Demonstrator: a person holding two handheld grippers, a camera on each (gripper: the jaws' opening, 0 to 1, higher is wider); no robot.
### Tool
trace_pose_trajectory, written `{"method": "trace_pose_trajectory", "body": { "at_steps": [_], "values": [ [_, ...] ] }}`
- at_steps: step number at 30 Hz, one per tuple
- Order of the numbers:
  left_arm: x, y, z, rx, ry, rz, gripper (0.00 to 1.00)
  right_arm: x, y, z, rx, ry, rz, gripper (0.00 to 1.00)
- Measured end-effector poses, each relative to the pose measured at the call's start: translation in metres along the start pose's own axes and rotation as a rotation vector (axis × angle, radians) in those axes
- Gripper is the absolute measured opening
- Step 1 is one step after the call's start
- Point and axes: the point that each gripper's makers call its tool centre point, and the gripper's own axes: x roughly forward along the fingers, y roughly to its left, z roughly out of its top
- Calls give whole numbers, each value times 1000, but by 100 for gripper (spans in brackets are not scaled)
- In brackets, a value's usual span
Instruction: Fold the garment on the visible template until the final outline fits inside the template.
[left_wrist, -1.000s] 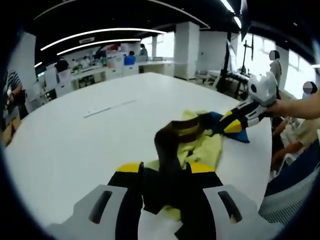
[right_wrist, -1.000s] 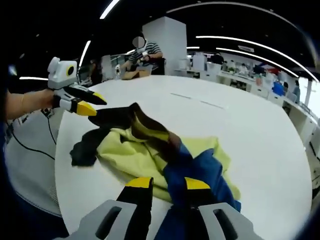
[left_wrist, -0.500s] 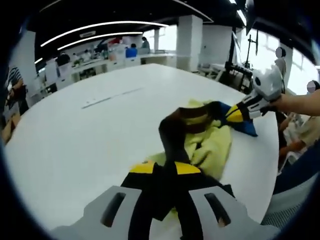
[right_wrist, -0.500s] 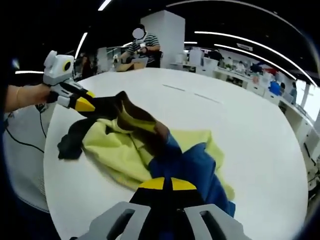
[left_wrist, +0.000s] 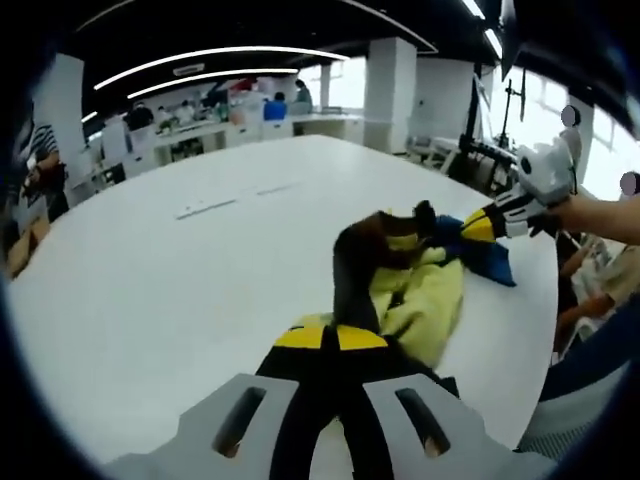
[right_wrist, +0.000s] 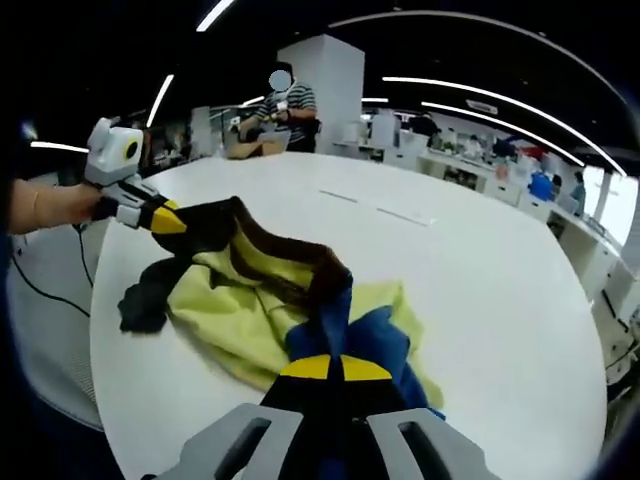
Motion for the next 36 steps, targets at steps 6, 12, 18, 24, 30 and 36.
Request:
{"method": "trace_pose_trajectory", "body": {
  "at_steps": [6,12,18,24,30,36],
  "values": [
    [-14,-1,21,-25,-50,2,0,-11,-8,21,3,-49,-21,0],
    [-24,4,49,-14,-104,18,0,-17,-16,47,-34,-96,-46,0],
    [-28,14,81,-6,-153,33,0,-17,-30,75,-56,-131,-74,0],
    [-22,25,101,41,-168,68,0,-11,-49,98,-57,-158,-113,0],
    [-9,40,117,29,-195,103,0,2,-65,115,-54,-172,-145,0],
    [10,64,123,15,-201,180,0,21,-78,125,-47,-176,-170,0]
  ]
}}
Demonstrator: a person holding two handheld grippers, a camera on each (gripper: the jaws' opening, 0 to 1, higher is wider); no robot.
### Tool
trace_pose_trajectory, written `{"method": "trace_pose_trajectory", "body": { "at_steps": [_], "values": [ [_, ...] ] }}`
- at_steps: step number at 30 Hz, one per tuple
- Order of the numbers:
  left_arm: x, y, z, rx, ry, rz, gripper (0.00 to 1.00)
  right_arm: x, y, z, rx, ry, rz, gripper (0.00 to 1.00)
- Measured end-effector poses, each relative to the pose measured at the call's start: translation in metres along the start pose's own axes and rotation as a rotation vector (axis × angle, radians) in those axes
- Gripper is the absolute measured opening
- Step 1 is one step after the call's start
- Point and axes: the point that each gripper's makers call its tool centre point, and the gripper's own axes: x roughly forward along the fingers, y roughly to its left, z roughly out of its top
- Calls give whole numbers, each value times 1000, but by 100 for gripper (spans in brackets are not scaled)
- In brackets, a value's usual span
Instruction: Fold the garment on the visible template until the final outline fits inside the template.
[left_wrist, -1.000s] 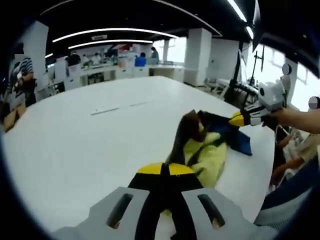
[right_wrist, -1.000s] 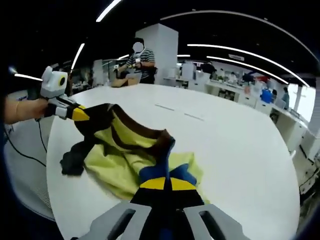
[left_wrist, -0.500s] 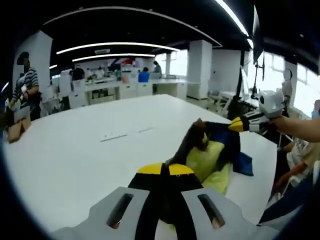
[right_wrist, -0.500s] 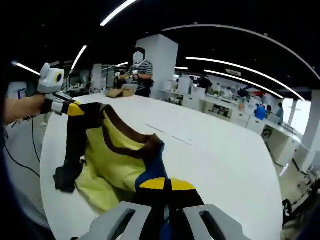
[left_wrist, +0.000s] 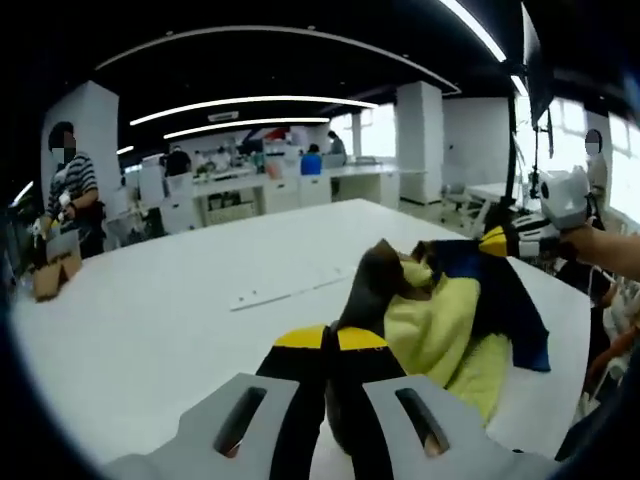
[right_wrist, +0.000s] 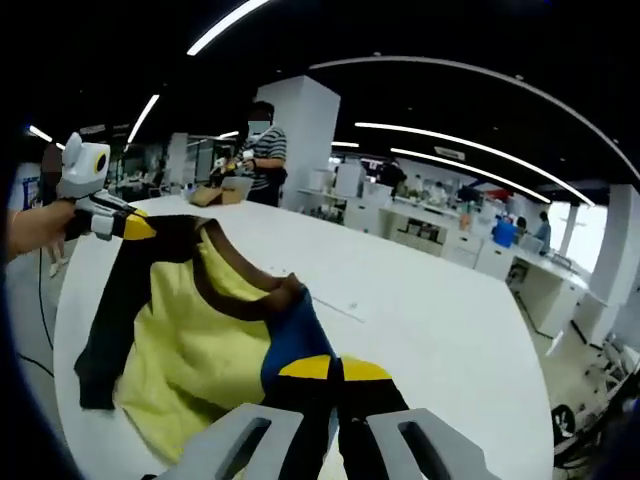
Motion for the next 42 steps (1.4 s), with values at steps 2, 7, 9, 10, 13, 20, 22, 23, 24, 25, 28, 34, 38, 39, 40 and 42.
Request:
{"method": "trace_pose_trajectory", "body": {
  "at_steps": [2,7,9,10,13,20,22,23,24,25,28,34,38,39,40,42],
  "values": [
    [8,4,-1,-7,-1,14,0,10,-5,1,12,2,-11,0],
    [29,12,-6,-18,-10,30,0,35,-17,-5,22,15,-44,0],
    [38,19,-10,-31,8,49,0,43,-20,-11,57,31,-54,0],
    [42,21,-10,-31,3,53,0,48,-22,-14,66,33,-59,0],
    [54,28,-16,-47,14,69,0,63,-29,-22,89,52,-87,0],
    [82,38,-39,-56,82,93,0,90,-33,-37,107,105,-122,0],
    [87,40,-47,-40,109,101,0,98,-34,-43,112,122,-123,0],
    [90,41,-51,-34,123,105,0,99,-33,-46,115,132,-121,0],
    [91,42,-52,-35,127,106,0,101,-33,-49,118,141,-124,0],
    [93,41,-57,-33,140,102,0,104,-34,-55,125,159,-129,0],
    [97,43,-65,-26,166,103,0,111,-33,-67,135,201,-120,0],
    [104,45,-82,-17,218,105,0,118,-30,-85,154,252,-96,0],
    [104,47,-82,-26,216,102,0,117,-29,-87,168,258,-67,0],
    [104,48,-82,-7,219,107,2,116,-29,-86,160,258,-60,0],
    [103,49,-82,4,221,111,4,115,-29,-85,168,253,-42,0],
    [101,49,-82,5,222,110,10,114,-25,-83,219,243,-8,9]
  ]
}}
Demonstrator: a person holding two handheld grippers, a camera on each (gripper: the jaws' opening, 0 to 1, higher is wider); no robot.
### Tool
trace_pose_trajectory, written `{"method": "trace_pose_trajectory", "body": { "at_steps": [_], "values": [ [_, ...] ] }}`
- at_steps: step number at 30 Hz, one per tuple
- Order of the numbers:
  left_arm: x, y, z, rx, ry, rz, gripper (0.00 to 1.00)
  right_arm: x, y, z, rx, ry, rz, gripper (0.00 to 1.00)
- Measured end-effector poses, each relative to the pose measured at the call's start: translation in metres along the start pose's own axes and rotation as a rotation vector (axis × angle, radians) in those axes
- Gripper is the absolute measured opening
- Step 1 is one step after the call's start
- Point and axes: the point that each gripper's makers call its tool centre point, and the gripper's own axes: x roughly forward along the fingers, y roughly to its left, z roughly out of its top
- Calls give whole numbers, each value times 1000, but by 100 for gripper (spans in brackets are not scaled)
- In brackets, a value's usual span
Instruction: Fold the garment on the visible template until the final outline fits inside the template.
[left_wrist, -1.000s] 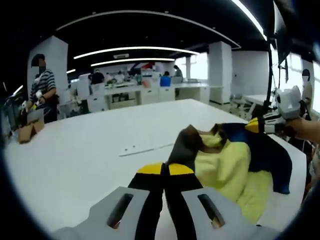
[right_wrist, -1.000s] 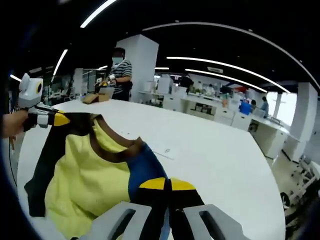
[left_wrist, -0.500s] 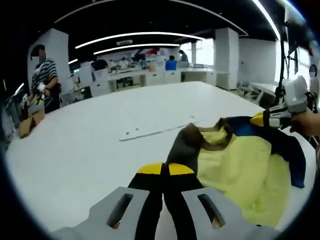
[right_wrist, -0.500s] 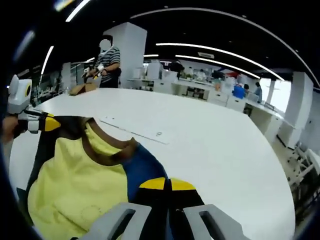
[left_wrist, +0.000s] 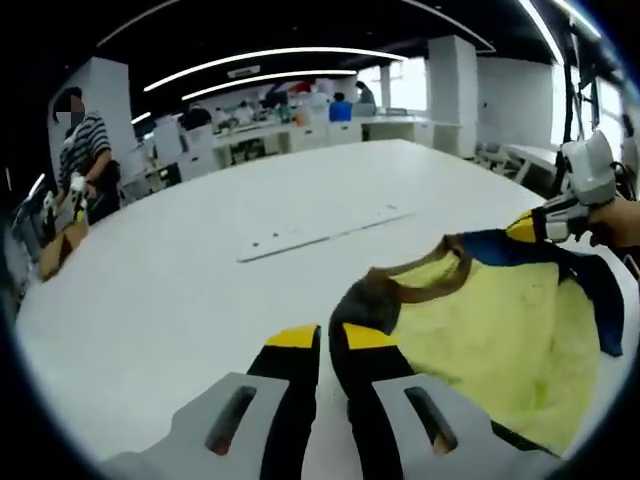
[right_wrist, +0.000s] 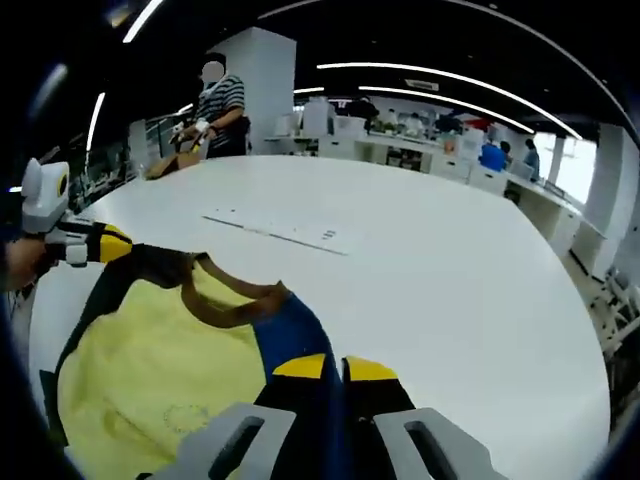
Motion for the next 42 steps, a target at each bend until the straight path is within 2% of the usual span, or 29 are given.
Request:
{"method": "trace_pose_trajectory", "body": {
  "at_steps": [3,8,11,16,21,27,37,42],
  "values": [
    [-6,-2,5,-16,-21,-11,18,-4,1,0,32,2,30,28],
    [-20,-12,19,4,-79,-50,35,-16,6,5,18,-11,80,54],
    [-31,-18,26,1,-111,-85,44,-25,8,6,29,-20,102,66],
    [-54,-25,31,15,-143,-119,57,-45,13,2,52,-27,142,79],
    [-75,-34,23,6,-148,-155,67,-67,18,-5,60,-32,173,84],
    [-95,-52,5,22,-131,-215,71,-97,27,-20,111,-40,229,87],
    [-129,-77,-15,39,-127,-276,71,-143,40,-48,72,-32,241,86],
    [-145,-88,-27,64,-126,-288,69,-162,41,-60,35,-36,203,82]
  ]
}}
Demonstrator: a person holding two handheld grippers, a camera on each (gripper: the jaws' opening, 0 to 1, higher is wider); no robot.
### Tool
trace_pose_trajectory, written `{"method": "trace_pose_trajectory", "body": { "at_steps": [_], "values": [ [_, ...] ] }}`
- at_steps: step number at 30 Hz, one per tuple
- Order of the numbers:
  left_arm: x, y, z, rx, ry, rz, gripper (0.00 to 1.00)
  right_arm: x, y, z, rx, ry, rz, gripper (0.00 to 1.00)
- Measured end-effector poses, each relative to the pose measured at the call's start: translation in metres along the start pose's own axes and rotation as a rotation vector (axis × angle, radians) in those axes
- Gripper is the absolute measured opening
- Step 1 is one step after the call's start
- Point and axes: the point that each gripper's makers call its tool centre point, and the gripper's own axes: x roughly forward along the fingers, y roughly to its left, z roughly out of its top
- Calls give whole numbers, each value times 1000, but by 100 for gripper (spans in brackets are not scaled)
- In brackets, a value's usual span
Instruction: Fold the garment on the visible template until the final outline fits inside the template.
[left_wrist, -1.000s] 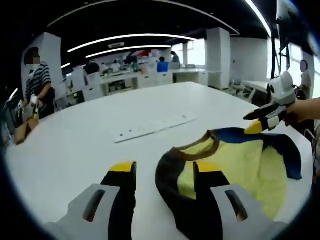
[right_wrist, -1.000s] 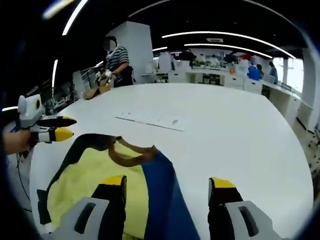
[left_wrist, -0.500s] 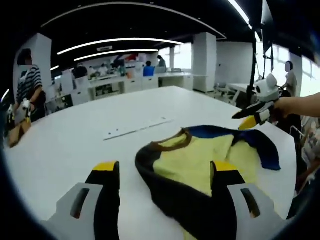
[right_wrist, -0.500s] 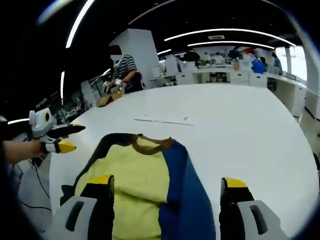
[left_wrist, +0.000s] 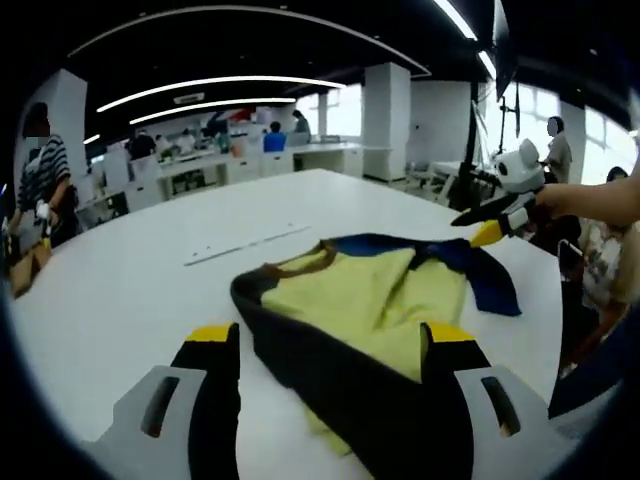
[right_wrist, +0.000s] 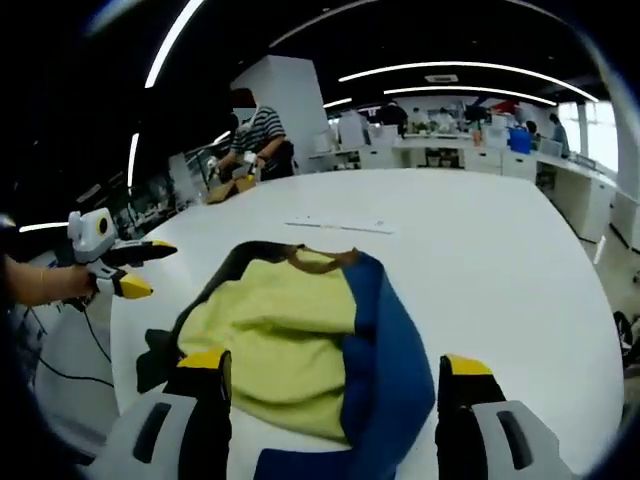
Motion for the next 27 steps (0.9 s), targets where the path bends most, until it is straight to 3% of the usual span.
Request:
{"method": "trace_pose_trajectory", "body": {
  "at_steps": [6,13,16,27],
  "values": [
    [-16,-18,-12,33,3,9,60,-18,2,-18,-35,8,-36,77],
    [-33,-27,-31,7,14,20,53,-37,10,-43,-23,7,-53,72],
    [-40,-29,-45,-37,31,37,52,-42,12,-51,-21,12,-60,70],
    [-51,-33,-96,-69,130,68,43,-53,20,-84,61,13,-93,53]
  ]
}}
